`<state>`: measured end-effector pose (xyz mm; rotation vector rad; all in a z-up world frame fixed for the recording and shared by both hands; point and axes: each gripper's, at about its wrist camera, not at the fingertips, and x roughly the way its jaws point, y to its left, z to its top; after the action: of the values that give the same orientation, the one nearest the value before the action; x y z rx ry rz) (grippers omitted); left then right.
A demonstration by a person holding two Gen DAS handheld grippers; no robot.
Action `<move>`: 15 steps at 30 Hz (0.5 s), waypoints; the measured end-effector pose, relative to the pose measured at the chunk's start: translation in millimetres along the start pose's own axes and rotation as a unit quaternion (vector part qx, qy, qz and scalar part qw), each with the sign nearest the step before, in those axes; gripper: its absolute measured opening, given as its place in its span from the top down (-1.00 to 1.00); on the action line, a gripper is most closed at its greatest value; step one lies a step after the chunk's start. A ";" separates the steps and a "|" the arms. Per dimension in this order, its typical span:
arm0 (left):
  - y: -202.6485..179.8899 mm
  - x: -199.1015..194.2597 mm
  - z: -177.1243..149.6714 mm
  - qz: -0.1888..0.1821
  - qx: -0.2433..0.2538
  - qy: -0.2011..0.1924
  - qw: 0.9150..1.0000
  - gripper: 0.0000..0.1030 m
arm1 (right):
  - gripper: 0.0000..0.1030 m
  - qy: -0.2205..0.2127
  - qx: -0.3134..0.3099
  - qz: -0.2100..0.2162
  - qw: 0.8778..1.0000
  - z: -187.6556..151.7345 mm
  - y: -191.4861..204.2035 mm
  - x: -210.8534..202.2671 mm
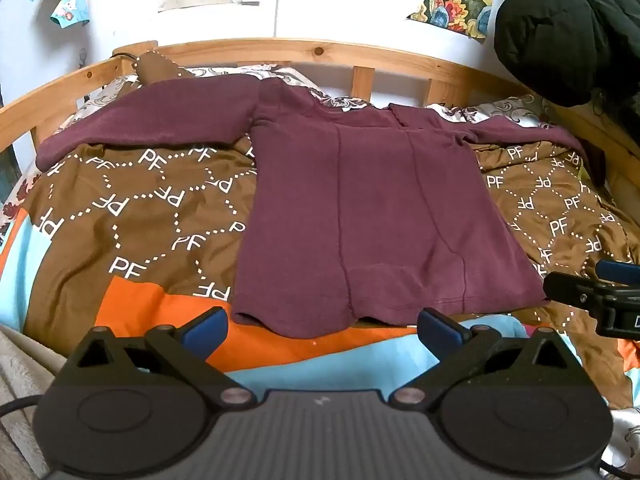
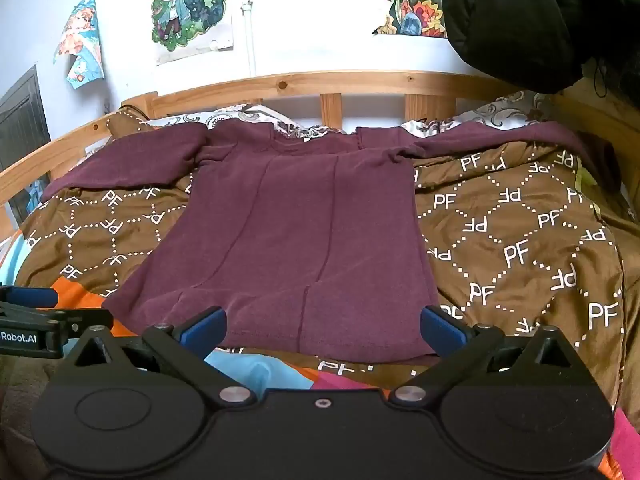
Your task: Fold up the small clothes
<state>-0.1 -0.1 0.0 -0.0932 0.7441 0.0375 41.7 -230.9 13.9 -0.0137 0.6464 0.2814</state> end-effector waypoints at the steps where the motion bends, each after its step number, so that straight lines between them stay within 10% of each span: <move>1: -0.1 -0.1 0.0 0.000 0.000 0.000 1.000 -0.99 | -0.99 0.002 0.000 0.000 1.000 0.3 0.1 0.0; 15: 0.2 0.0 0.1 -0.001 -0.001 0.000 1.000 -0.99 | -0.99 0.005 0.006 0.002 1.000 3.1 0.2 1.7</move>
<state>-0.1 0.1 0.0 -0.0950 0.7449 0.0361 44.7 -230.0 15.4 -0.0033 0.6589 0.2822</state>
